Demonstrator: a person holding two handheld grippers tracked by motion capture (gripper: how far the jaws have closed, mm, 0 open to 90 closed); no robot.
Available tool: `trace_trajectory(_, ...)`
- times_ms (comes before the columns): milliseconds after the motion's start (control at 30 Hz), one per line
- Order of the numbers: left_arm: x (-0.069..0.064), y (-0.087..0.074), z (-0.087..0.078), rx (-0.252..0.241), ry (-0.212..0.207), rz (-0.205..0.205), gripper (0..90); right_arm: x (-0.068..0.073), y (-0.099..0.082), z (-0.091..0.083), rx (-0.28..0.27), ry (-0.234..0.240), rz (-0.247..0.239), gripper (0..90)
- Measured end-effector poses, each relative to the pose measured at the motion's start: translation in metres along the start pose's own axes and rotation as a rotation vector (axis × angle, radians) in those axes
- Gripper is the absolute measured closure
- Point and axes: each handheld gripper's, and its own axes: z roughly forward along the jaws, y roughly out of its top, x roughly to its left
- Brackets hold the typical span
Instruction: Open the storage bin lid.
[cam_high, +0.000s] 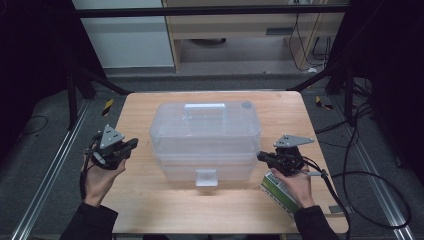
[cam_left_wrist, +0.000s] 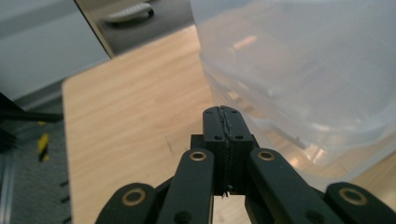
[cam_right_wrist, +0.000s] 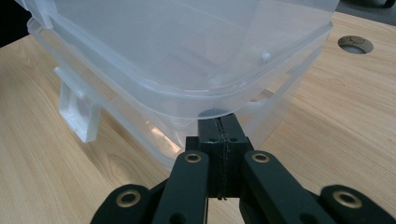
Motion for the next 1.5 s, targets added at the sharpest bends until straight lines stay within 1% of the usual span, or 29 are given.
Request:
trace_trajectory(100, -0.004, -0.012, 0.006, 0.004, -0.025, -0.020, 89.4, 0.000, 0.000, 0.001, 0.001, 0.001, 0.000, 90.0)
trace_trajectory(167, -0.007, -0.015, 0.012, 0.029, -0.033, -0.006, 89.4, 0.000, 0.000, 0.001, 0.002, 0.001, 0.000, 90.0)
trace_trajectory(200, -0.009, -0.017, 0.013, 0.027, -0.039, -0.011, 89.4, 0.000, 0.000, 0.001, 0.000, 0.001, 0.001, 90.0)
trace_trajectory(233, -0.010, -0.017, 0.015, 0.027, -0.052, -0.011, 89.4, 0.000, 0.000, 0.001, -0.001, 0.001, 0.002, 90.0)
trace_trajectory(267, -0.012, -0.017, 0.017, 0.034, -0.062, -0.004, 89.4, 0.000, 0.000, 0.001, -0.001, 0.000, 0.001, 90.0)
trace_trajectory(300, -0.015, -0.017, 0.019, 0.038, -0.064, -0.001, 89.4, 0.000, 0.000, 0.001, 0.000, 0.000, 0.001, 90.0)
trace_trajectory(333, -0.017, -0.017, 0.021, 0.038, -0.078, -0.004, 89.4, 0.000, 0.000, 0.001, 0.000, 0.000, -0.002, 90.0)
trace_trajectory(367, -0.019, -0.017, 0.023, 0.040, -0.089, 0.001, 89.4, 0.000, 0.000, 0.001, -0.001, 0.000, -0.001, 90.0)
trace_trajectory(500, -0.024, -0.016, 0.024, 0.030, -0.101, 0.013, 89.4, 0.000, 0.000, 0.000, -0.010, -0.002, 0.000, 90.0)
trace_trajectory(567, -0.026, -0.015, 0.024, 0.020, -0.117, 0.013, 89.4, 0.001, 0.001, -0.001, -0.013, -0.003, 0.000, 90.0)
trace_trajectory(700, -0.028, -0.013, 0.024, 0.011, -0.116, 0.020, 89.4, 0.001, 0.002, -0.001, -0.021, -0.003, 0.002, 90.0)
trace_trajectory(767, -0.029, -0.012, 0.023, 0.004, -0.122, 0.016, 89.4, 0.001, 0.003, -0.002, -0.026, -0.007, 0.003, 90.0)
trace_trajectory(900, -0.031, -0.009, 0.022, -0.011, -0.114, 0.018, 89.4, 0.002, 0.004, -0.003, -0.042, -0.011, 0.006, 90.0)
trace_trajectory(1133, -0.031, -0.006, 0.021, -0.042, -0.110, -0.004, 89.4, 0.000, 0.008, -0.005, -0.084, -0.009, 0.020, 90.0)
trace_trajectory(1267, -0.032, -0.003, 0.020, -0.058, -0.097, -0.009, 89.4, 0.000, 0.011, -0.006, -0.091, -0.022, 0.013, 90.0)
trace_trajectory(1433, -0.031, -0.001, 0.019, -0.075, -0.096, -0.026, 89.4, -0.001, 0.015, -0.007, -0.101, -0.025, 0.020, 90.0)
trace_trajectory(1500, -0.031, 0.001, 0.019, -0.075, -0.092, -0.025, 89.4, -0.002, 0.016, -0.007, -0.106, -0.027, 0.023, 90.0)
